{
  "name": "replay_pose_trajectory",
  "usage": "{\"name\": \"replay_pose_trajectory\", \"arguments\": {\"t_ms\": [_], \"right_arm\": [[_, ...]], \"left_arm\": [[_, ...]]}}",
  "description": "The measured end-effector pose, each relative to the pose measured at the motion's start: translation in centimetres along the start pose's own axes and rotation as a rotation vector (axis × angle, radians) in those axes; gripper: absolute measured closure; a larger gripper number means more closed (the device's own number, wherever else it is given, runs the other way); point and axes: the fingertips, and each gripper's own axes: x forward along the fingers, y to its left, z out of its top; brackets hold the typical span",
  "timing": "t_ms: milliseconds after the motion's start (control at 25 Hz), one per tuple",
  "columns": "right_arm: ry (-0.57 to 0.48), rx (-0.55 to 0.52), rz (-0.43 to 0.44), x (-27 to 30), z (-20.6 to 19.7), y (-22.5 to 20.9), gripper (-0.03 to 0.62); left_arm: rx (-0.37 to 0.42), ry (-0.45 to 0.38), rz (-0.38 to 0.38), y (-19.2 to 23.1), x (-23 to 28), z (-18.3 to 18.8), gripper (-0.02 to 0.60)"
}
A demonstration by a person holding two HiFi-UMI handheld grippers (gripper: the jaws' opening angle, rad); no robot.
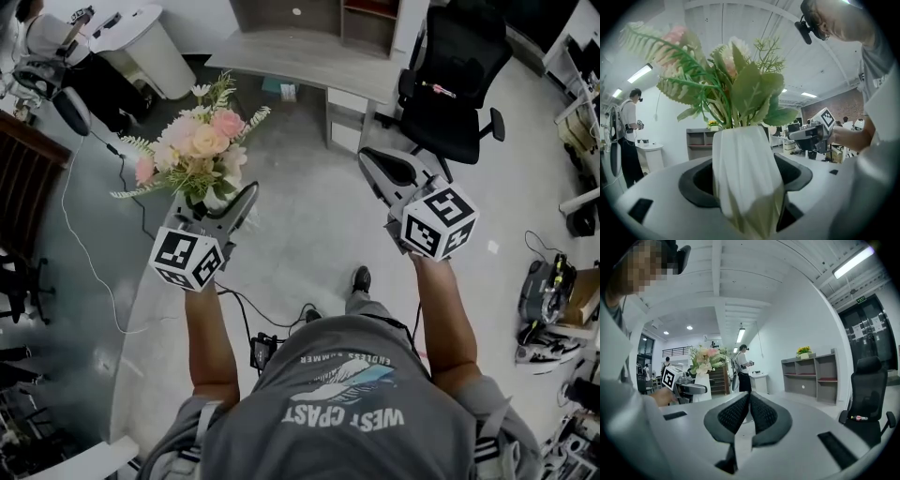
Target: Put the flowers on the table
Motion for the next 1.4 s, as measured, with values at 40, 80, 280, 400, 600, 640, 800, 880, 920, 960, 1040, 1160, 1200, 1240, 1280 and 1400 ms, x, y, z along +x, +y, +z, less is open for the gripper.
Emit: {"name": "replay_pose_trajectory", "arguments": {"t_ms": [40,80,280,400,600,640,800,880,920,960,1040,1160,1200,1240,1280,1400], "right_arm": [[0.004,0.006,0.008,0.3,0.1,-1.0,0.563],[0.007,0.010,0.016,0.5,0.2,-2.0,0.563],[0.010,0.013,0.044,1.4,0.7,-6.0,0.563],[0.010,0.016,0.063,2.2,1.1,-8.5,0.562],[0.018,0.043,0.095,3.8,1.9,-14.3,0.562],[0.019,0.046,0.102,4.1,2.1,-15.0,0.562],[0.018,0.049,0.129,4.7,2.1,-16.1,0.563],[0.017,0.048,0.138,4.8,2.0,-16.2,0.563],[0.016,0.046,0.141,4.8,1.9,-16.3,0.563],[0.015,0.043,0.143,4.9,1.9,-16.3,0.562],[0.015,0.040,0.145,5.0,1.8,-16.5,0.563],[0.015,0.034,0.139,5.0,1.5,-16.6,0.563],[0.014,0.031,0.136,5.0,1.4,-16.6,0.563],[0.013,0.030,0.132,4.9,1.3,-16.6,0.563],[0.011,0.029,0.126,4.9,1.3,-16.7,0.563],[0.011,0.039,0.112,4.9,1.1,-17.6,0.563]], "left_arm": [[-0.002,0.006,0.008,0.1,0.8,0.2,0.219],[-0.003,0.010,0.016,0.2,1.5,0.3,0.219],[-0.004,0.016,0.056,0.5,4.4,0.7,0.219],[-0.005,0.020,0.077,0.8,6.5,1.1,0.219],[-0.009,0.046,0.107,1.2,11.7,2.2,0.219],[-0.008,0.049,0.114,1.3,12.3,2.3,0.219],[-0.016,0.050,0.139,1.5,13.1,2.3,0.219],[-0.019,0.047,0.145,1.5,13.2,2.2,0.219],[-0.019,0.046,0.149,1.5,13.2,2.1,0.219],[-0.018,0.044,0.153,1.5,13.3,2.1,0.219],[-0.016,0.040,0.159,1.7,13.3,1.9,0.219],[-0.017,0.031,0.160,2.0,13.4,1.5,0.219],[-0.018,0.027,0.160,2.1,13.5,1.4,0.219],[-0.018,0.024,0.158,2.2,13.5,1.3,0.219],[-0.017,0.022,0.155,2.2,13.6,1.3,0.219],[-0.016,0.027,0.137,2.2,14.7,1.2,0.219]]}}
